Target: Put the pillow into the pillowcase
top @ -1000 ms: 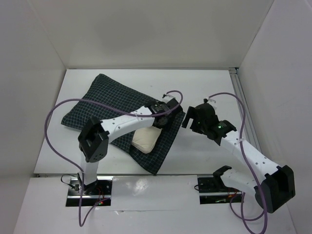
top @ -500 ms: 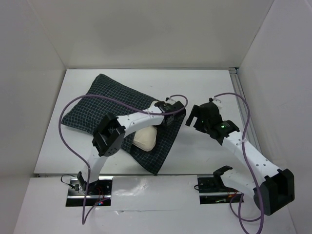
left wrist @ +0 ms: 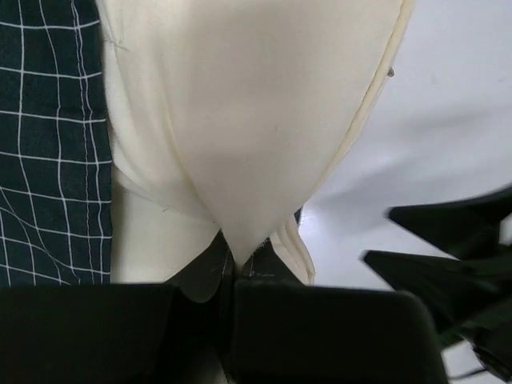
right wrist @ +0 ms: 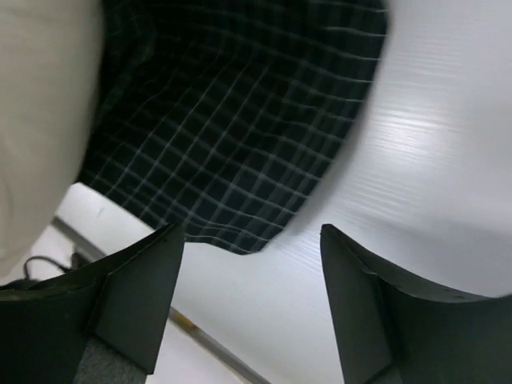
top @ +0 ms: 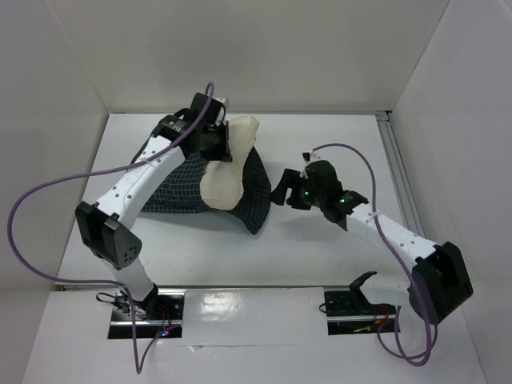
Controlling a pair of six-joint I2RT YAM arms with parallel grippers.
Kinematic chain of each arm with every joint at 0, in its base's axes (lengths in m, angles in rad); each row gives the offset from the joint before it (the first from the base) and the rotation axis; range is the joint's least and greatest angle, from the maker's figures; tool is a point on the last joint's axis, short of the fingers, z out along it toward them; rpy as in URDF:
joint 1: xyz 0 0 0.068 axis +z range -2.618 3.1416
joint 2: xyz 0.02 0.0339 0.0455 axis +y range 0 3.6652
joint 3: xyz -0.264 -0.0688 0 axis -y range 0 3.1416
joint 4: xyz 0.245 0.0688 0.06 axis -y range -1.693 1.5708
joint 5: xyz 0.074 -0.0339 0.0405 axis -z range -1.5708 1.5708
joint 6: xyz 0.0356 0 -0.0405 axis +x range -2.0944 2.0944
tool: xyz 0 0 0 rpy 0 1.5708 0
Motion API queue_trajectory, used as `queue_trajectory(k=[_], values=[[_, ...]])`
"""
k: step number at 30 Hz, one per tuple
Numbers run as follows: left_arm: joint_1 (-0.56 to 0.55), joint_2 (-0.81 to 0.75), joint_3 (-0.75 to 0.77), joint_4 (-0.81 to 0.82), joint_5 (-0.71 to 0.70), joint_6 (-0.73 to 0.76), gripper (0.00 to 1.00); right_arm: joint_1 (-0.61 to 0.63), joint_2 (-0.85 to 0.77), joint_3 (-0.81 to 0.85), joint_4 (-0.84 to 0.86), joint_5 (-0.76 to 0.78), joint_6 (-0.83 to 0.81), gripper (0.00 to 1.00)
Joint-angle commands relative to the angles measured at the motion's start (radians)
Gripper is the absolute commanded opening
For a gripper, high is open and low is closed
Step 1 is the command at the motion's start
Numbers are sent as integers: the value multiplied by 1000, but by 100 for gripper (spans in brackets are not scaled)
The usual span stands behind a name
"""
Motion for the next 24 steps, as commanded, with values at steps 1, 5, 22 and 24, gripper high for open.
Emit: queue_trajectory(k=[1, 5, 22, 24], values=[[17, -62, -40, 98, 229, -19, 0, 91, 81, 94, 227, -36, 43, 75], [57, -85, -49, 107, 300, -19, 0, 146, 214, 152, 315, -7, 43, 65], [272, -163, 32, 156, 714, -73, 0, 217, 579, 264, 807, 65, 34, 97], [286, -163, 41, 156, 739, -73, 0, 217, 611, 273, 866, 76, 46, 97]])
